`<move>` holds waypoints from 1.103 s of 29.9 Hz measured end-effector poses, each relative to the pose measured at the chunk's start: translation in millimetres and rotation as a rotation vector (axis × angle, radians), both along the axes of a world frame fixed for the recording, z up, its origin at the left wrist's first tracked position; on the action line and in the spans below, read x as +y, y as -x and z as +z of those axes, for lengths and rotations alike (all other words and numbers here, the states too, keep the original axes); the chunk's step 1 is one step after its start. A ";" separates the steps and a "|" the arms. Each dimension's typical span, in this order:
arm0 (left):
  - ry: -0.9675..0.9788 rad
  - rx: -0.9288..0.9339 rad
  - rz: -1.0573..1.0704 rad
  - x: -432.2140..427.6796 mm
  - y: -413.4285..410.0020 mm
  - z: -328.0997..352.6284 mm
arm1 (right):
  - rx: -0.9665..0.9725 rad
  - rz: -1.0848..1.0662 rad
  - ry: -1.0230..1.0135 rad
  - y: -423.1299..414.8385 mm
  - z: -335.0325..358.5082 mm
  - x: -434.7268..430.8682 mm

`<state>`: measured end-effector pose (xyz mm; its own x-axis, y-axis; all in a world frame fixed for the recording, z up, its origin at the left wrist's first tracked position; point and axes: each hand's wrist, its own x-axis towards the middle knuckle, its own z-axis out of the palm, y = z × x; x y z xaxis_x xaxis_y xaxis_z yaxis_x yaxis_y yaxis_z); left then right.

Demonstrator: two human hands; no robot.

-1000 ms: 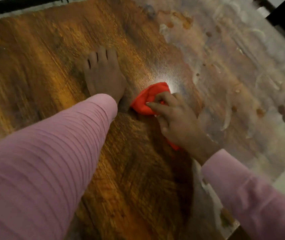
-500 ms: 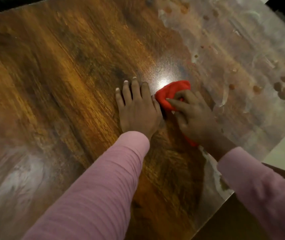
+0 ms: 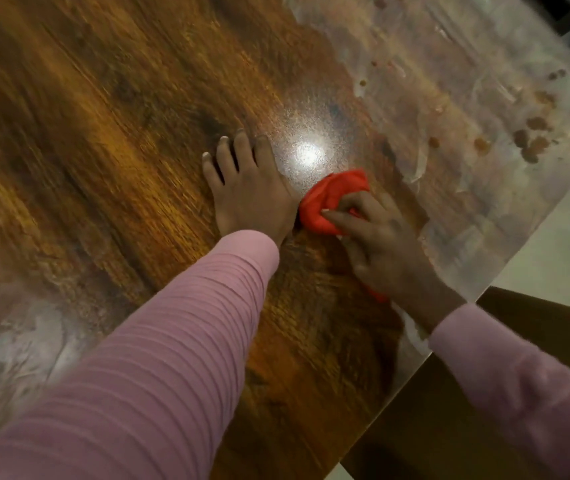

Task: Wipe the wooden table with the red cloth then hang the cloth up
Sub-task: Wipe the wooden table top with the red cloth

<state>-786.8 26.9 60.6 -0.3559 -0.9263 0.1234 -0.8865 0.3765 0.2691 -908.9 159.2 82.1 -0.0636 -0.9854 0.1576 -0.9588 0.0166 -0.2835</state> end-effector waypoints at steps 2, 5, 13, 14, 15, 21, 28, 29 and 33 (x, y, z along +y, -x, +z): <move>0.001 0.006 -0.004 -0.3 -0.5 0.0 | 0.041 -0.024 -0.015 22.0 0.9 -1.9; -0.005 0.000 -0.009 -0.7 -0.3 0.2 | 0.070 -0.274 -0.037 64.6 4.0 -17.9; -0.024 -0.021 -0.014 -1.5 0.4 -1.4 | -0.009 -0.085 -0.034 -12.2 1.8 34.3; -0.022 -0.018 -0.014 -1.5 0.4 -1.3 | -0.004 -0.018 -0.047 -19.9 2.1 45.2; -0.017 -0.015 -0.016 -1.2 0.4 -1.6 | 0.008 0.045 -0.063 -21.4 2.8 51.9; -0.020 0.002 -0.030 -0.9 -2.1 -3.5 | 0.122 -0.153 -0.037 46.8 6.6 27.9; -0.030 0.013 -0.055 -2.1 -2.9 -1.3 | 0.076 -0.214 -0.059 13.0 6.0 47.7; -0.032 0.016 -0.066 -2.4 -2.7 -1.2 | 0.060 -0.176 -0.075 -2.7 5.0 60.8; -0.015 0.043 -0.099 -1.1 -4.0 -1.0 | 0.082 -0.074 -0.129 -31.7 6.8 90.4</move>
<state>-782.8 25.8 59.7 -0.4403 -0.8888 0.1272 -0.8328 0.4573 0.3121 -877.2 249.6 88.9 -0.1286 -0.9910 0.0376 -0.9736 0.1190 -0.1950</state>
